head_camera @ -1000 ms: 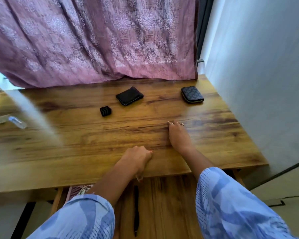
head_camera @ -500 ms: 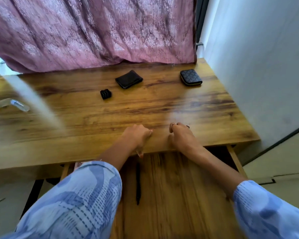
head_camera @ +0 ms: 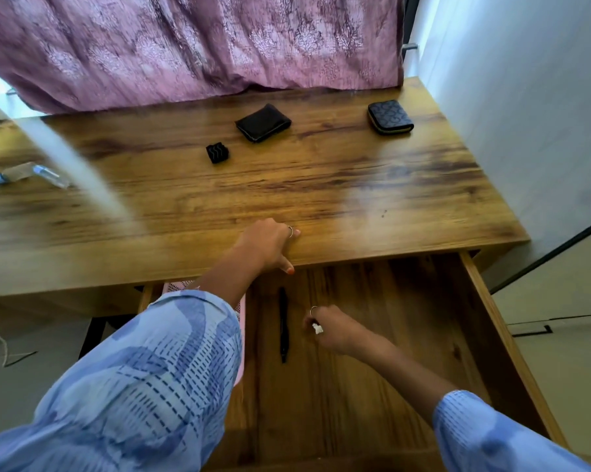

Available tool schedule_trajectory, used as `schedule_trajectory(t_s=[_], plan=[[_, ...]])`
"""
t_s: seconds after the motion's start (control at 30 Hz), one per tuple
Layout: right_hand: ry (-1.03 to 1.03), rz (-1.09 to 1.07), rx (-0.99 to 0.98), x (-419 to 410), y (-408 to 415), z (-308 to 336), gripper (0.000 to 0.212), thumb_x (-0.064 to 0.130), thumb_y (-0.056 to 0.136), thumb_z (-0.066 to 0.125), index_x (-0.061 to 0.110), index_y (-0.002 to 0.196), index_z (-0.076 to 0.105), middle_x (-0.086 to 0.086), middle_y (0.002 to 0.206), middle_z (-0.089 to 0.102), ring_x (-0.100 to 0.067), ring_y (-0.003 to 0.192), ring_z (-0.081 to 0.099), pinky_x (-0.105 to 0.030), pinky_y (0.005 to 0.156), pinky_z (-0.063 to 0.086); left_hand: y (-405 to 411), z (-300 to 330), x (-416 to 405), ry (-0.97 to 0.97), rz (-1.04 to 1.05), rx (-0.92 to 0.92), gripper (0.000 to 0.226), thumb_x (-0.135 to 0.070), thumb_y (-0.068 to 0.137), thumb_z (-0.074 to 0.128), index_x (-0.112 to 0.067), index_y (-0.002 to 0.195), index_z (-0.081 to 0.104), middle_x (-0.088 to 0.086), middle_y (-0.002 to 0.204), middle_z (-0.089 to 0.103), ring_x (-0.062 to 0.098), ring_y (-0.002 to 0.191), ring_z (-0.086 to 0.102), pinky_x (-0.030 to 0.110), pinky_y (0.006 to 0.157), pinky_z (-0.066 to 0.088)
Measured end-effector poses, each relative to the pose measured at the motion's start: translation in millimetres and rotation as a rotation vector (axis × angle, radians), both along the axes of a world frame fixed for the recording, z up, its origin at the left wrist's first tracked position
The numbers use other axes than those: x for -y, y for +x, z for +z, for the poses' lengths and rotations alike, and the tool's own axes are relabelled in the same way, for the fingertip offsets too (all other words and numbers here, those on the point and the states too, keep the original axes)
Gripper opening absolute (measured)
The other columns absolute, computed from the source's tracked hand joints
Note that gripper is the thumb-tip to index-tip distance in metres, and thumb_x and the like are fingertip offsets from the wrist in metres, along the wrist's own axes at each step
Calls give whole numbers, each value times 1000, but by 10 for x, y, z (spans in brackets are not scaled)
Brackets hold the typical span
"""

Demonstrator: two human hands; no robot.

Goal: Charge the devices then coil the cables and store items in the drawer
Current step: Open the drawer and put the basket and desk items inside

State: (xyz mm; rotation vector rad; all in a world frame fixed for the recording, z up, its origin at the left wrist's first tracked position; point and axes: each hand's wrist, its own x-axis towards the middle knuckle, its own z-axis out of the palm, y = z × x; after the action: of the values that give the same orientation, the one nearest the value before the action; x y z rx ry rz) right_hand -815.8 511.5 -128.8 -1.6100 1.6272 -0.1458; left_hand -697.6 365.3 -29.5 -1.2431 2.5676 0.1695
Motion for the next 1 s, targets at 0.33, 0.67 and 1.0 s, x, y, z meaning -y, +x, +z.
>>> schedule_trajectory(t_s=[0.33, 0.67, 1.0], plan=[[-41, -16, -41, 95, -44, -366, 46, 2, 90, 55, 14, 133, 46, -9, 143, 39, -28, 132, 39, -33, 105, 36, 76, -29, 4, 53, 57, -36, 84, -52, 70, 74, -31, 142, 37, 10, 124, 58, 28, 114, 54, 35, 85, 44], [-97, 105, -173, 7, -60, -271, 39, 13, 97, 47, 13, 136, 43, -8, 151, 27, -30, 137, 32, -40, 105, 37, -35, 85, 40, 66, 105, -60, 67, -47, 61, 82, -15, 116, 60, -4, 79, 50, 14, 82, 51, 29, 64, 38], [-857, -29, -208, 422, -795, 667, 20, 25, 92, 47, 14, 95, 63, 0, 97, 61, -16, 82, 57, -27, 67, 52, -582, 90, 229, -106, 12, -14, 58, -67, 65, 68, -18, 94, 57, 4, 98, 62, 23, 85, 57, 32, 62, 40]])
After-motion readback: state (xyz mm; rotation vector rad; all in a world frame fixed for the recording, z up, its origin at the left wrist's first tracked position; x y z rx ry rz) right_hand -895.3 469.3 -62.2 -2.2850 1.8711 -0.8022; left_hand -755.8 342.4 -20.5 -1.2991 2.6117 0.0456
